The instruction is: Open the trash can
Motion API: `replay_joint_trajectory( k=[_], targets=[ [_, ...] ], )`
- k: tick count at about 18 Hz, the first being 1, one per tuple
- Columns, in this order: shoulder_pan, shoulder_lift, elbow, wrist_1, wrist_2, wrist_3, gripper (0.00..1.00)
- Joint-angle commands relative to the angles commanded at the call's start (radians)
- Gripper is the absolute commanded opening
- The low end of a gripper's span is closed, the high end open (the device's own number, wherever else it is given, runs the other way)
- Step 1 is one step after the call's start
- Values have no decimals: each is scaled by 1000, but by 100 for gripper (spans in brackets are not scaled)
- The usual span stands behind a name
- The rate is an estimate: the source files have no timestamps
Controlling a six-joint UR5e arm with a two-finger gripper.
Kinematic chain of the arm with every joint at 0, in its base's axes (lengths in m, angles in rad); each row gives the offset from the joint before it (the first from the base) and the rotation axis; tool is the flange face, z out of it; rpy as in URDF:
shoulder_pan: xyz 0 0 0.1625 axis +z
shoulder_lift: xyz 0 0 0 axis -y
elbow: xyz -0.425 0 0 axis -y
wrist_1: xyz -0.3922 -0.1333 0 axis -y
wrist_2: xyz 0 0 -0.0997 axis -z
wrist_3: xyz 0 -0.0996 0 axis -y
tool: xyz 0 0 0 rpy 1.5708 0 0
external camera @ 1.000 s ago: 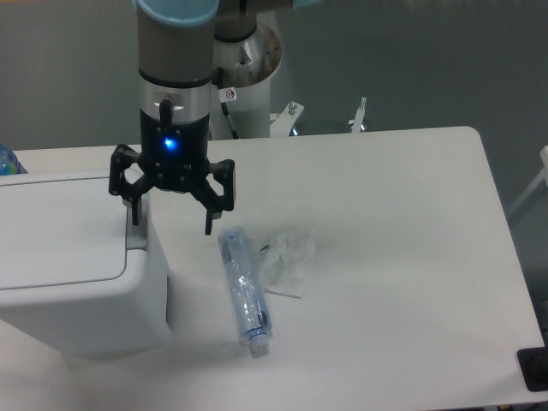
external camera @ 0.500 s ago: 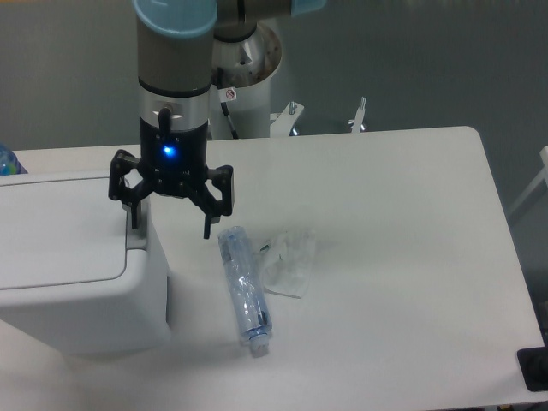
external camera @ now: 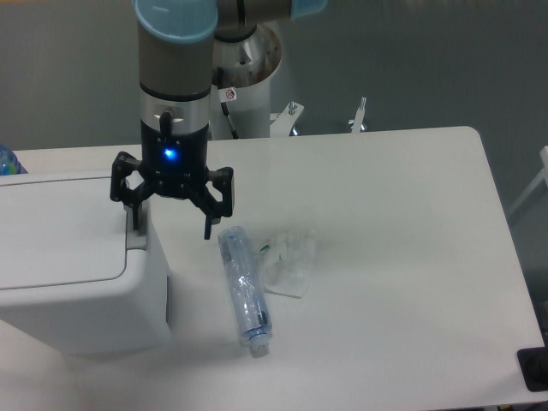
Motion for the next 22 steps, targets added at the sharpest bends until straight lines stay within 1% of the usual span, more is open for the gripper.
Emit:
replay_joint_trajectory(
  k=[22],
  targets=[
    [0,-12,0,2,0,5,100]
  ],
)
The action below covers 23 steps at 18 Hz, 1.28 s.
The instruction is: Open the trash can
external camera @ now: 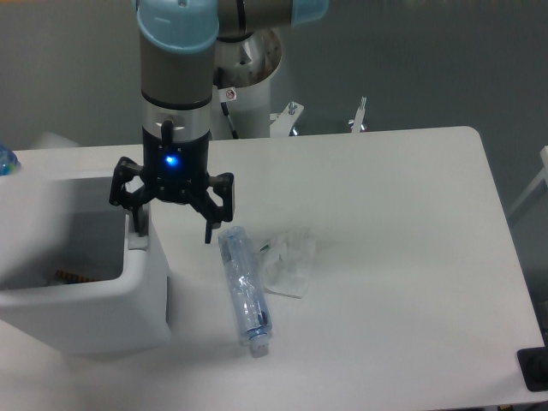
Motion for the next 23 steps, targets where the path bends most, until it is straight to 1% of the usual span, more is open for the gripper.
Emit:
replay_joint_trajectory(
  k=[3,5,6,9,11,13,15,18,20,22,23],
  targets=[
    [0,0,2,0,0,0,100],
    [0,0,18,-2,0,2,100],
    [0,0,37,2,2,5,100],
    [2,-17,113,46,24,6,100],
    [17,-23,173,49,105,15,100],
    [60,-26,212,48,188,41,100],
    [95,-29,222,46,221,121,100],
    [158,-22,219,34,276,244,100],
    [205,-17,212,19,284,343,100],
    [248,-15,212,-50,287,492,100],
    [276,-12,212,-75,287,565,100]
  ],
)
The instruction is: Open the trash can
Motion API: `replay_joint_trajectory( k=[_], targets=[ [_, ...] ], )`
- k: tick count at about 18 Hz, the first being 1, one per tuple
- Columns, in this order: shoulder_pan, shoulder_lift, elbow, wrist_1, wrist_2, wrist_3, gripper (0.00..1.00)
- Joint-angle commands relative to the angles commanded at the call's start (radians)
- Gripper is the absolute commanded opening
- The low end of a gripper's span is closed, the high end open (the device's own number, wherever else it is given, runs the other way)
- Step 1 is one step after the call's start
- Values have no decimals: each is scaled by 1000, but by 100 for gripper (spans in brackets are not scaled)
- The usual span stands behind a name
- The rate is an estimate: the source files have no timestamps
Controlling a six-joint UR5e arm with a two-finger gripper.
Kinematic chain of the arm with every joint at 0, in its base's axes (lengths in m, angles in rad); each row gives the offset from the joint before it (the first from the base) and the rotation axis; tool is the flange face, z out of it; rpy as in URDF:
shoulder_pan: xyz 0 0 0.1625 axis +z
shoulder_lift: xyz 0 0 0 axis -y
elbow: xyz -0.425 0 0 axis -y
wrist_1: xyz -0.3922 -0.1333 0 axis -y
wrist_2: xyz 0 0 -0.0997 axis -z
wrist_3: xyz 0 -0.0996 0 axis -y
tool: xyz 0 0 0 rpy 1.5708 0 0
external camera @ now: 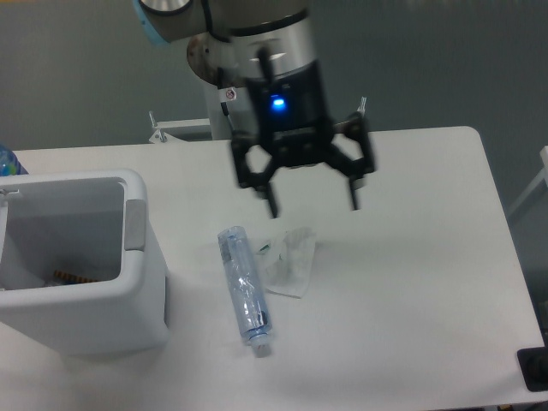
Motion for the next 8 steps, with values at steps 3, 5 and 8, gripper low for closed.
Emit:
replay_joint_trajectory(
  k=[3,5,8],
  targets=[
    [68,15,-12,-31,0,155,100],
    [108,21,-35,-32,-2,258,100],
    [143,28,-60,-29,-2,392,100]
  ],
)
